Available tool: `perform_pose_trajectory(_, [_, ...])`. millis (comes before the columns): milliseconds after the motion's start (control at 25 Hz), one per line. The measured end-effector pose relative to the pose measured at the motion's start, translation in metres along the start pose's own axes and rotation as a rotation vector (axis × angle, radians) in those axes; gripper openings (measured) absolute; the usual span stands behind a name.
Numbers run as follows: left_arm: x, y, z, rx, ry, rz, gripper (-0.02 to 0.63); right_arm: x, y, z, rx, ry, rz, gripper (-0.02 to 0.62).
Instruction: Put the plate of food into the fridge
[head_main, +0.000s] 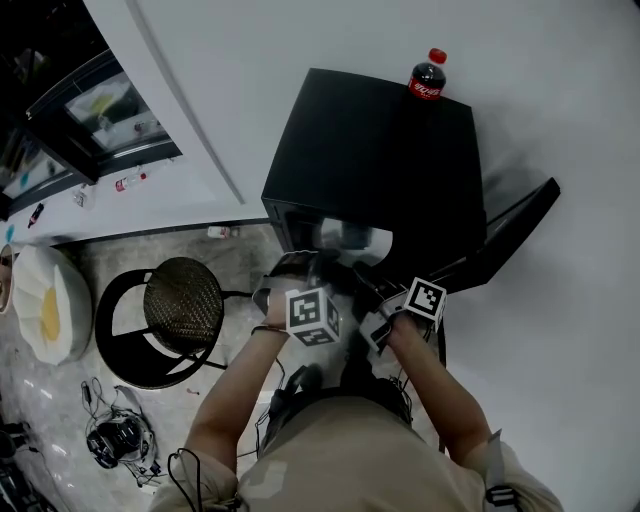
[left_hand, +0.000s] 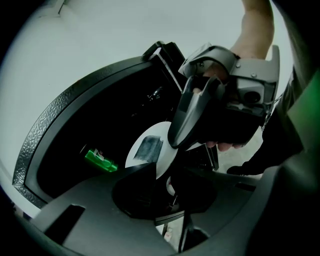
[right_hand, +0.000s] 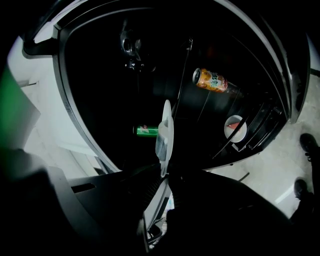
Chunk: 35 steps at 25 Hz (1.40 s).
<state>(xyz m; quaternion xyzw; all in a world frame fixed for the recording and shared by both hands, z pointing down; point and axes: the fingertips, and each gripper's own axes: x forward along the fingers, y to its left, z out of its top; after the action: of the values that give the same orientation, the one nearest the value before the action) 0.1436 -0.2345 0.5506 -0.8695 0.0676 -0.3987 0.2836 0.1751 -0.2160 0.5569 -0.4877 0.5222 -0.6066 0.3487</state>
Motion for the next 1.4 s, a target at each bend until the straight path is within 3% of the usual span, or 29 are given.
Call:
perform_pose_trajectory(400, [0.010,0.009,0.005,0.006,-0.015,-0.003,0.095,0.008,-0.002,0.012,0.027,-0.087,-0.010,0.040])
perform_pose_trajectory(800, [0.002,0.017,-0.002,-0.132,-0.033,0.024,0.098,0.008,-0.001,0.021,0.050,-0.151,-0.002,0.036])
perform_pose_trajectory(1040, [0.000,0.023,-0.011,-0.128,-0.004,0.059,0.098,0.008,-0.002,0.030,0.049,-0.177,0.002,0.035])
perform_pose_trajectory(1400, [0.014,0.029,-0.014,-0.147,0.025,0.066,0.096,0.009,-0.001,0.027,0.034,-0.148,0.040,0.036])
